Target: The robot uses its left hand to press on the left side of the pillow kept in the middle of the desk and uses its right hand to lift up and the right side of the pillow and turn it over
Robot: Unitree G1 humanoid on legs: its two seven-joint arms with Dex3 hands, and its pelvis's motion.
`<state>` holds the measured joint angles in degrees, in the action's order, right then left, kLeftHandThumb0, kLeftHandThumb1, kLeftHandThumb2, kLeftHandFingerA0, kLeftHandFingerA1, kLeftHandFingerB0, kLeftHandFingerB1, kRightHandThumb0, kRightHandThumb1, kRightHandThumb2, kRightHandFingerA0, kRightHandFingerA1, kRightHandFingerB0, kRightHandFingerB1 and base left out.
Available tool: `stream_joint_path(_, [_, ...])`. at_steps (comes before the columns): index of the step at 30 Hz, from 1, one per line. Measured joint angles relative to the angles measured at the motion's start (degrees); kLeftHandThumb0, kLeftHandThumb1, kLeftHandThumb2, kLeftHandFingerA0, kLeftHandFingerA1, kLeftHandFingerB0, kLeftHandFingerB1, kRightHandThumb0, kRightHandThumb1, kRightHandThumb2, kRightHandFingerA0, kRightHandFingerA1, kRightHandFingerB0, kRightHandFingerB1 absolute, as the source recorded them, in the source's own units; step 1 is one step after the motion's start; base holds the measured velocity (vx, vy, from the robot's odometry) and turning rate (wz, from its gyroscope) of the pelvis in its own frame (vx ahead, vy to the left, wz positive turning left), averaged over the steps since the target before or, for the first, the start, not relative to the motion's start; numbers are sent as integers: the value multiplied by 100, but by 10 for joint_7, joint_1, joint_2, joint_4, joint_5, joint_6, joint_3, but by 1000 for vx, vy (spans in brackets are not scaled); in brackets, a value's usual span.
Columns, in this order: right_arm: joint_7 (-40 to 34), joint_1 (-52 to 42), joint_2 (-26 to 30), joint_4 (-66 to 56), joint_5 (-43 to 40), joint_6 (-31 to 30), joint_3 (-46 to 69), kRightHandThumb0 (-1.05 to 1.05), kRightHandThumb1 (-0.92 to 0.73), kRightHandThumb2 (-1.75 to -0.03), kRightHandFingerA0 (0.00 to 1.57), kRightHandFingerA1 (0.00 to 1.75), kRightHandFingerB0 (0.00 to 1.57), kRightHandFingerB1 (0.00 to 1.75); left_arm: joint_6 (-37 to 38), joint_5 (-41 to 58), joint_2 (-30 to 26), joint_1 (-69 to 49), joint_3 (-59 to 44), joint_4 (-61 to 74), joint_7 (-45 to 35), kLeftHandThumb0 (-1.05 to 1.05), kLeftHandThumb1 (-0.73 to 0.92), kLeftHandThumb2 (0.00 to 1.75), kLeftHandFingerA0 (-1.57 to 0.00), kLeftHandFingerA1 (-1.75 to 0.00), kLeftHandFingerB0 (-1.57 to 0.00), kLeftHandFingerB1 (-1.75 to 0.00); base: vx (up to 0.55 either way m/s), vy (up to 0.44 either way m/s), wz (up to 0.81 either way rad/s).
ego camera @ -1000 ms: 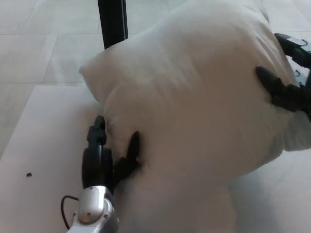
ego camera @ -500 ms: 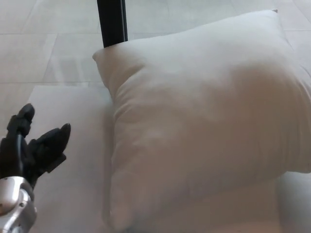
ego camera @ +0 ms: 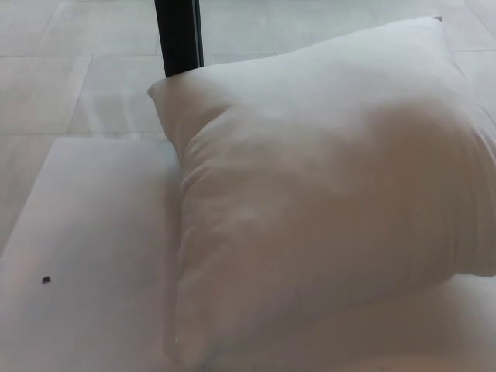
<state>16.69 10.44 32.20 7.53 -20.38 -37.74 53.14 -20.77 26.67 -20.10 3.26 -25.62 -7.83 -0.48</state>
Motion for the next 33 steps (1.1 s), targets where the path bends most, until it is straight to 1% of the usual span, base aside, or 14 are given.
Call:
stream_joint_path(2, [-5, -8, 10, 34, -4, 4, 38, -84, -72, -63, 98, 136, 0, 61, 0, 4, -9, -11, -24, -13, -3, -63, 41, 76, -41, -68, -8, -49, 0, 0, 0])
stream_joint_path(3, [-8, -11, 14, 49, -4, 7, 54, -82, -57, -99, 120, 121, 1, 55, 0, 6, -12, -15, -34, -19, -4, -58, 51, 55, -48, -65, -11, -46, 0, 0, 0])
stream_joint_path(5, [-19, -24, 21, 89, -6, 18, 91, -83, -74, -62, 127, 133, 0, 82, 0, 12, -19, -28, -64, -36, -7, -60, 47, 54, -51, -69, -13, -49, 0, 0, 0])
stream_joint_path(6, [-25, -31, 22, 110, -6, 24, 108, -86, -69, -68, 76, 150, 0, 77, 0, 15, -22, -34, -78, -46, -8, -61, 45, 54, -52, -76, -13, -51, 0, 0, 0])
stream_joint_path(11, [-52, -61, 19, 194, -6, 60, 164, -82, -53, -99, 74, 123, 0, 65, 1, 23, -23, -57, -131, -98, -12, -69, 38, 73, -50, -72, -11, -53, 0, 0, 0])
stream_joint_path(12, [-56, -65, 17, 205, -6, 65, 169, -76, -75, -67, 51, 152, 0, 67, 1, 24, -22, -61, -135, -107, -13, -59, 35, 74, -47, -71, -8, -51, 0, 0, 0])
stream_joint_path(13, [-63, -71, 14, 222, -5, 73, 175, -77, -55, -100, 74, 122, 0, 56, 2, 26, -20, -70, -142, -120, -13, -53, 46, 54, -52, -76, -14, -46, 0, 0, 0])
stream_joint_path(15, [-75, -83, 4, 247, -4, 86, 182, -71, -70, -60, 91, 158, 0, 84, 3, 27, -15, -87, -148, -143, -14, -48, 44, 54, -66, -111, -22, -49, 0, 0, 0])
stream_joint_path(16, [-82, -92, -4, 262, -2, 95, 181, -70, -44, -94, 132, 148, 6, 67, 3, 26, -15, -100, -149, -160, -15, -53, 42, 53, -52, -104, -23, -53, 0, 0, 0])
stream_joint_path(22, [-109, -125, -31, 324, 4, 137, 168, -72, -62, -60, 75, 139, 1, 91, 12, 22, -15, -161, -154, -242, -20, -57, 45, 54, -55, -89, -26, -53, 0, 0, 0])
stream_joint_path(27, [-119, -150, -36, 361, 10, 172, 143, -72, -47, -87, 100, 129, 12, 72, 21, 12, -19, -190, -156, -294, -20, -63, 46, 54, -65, -94, -30, -52, 0, 0, 0])
stream_joint_path(28, [-120, -155, -37, 368, 11, 178, 139, -69, -61, -59, 112, 148, 6, 86, 23, 11, -21, -193, -155, -302, -20, -66, 45, 54, -66, -83, -31, -53, 0, 0, 0])
stream_joint_path(29, [-121, -160, -37, 377, 13, 187, 130, -70, -58, -60, 79, 146, 6, 87, 26, 8, -24, -198, -153, -310, -20, -65, 46, 55, -67, -87, -30, -52, 0, 0, 0])
stream_joint_path(33, [-122, -173, -37, 402, 20, 216, 100, -71, -60, -58, 93, 137, 6, 91, 36, -2, -32, -205, -140, -332, -21, -64, 36, 78, -48, -68, -27, -56, 0, 0, 0])
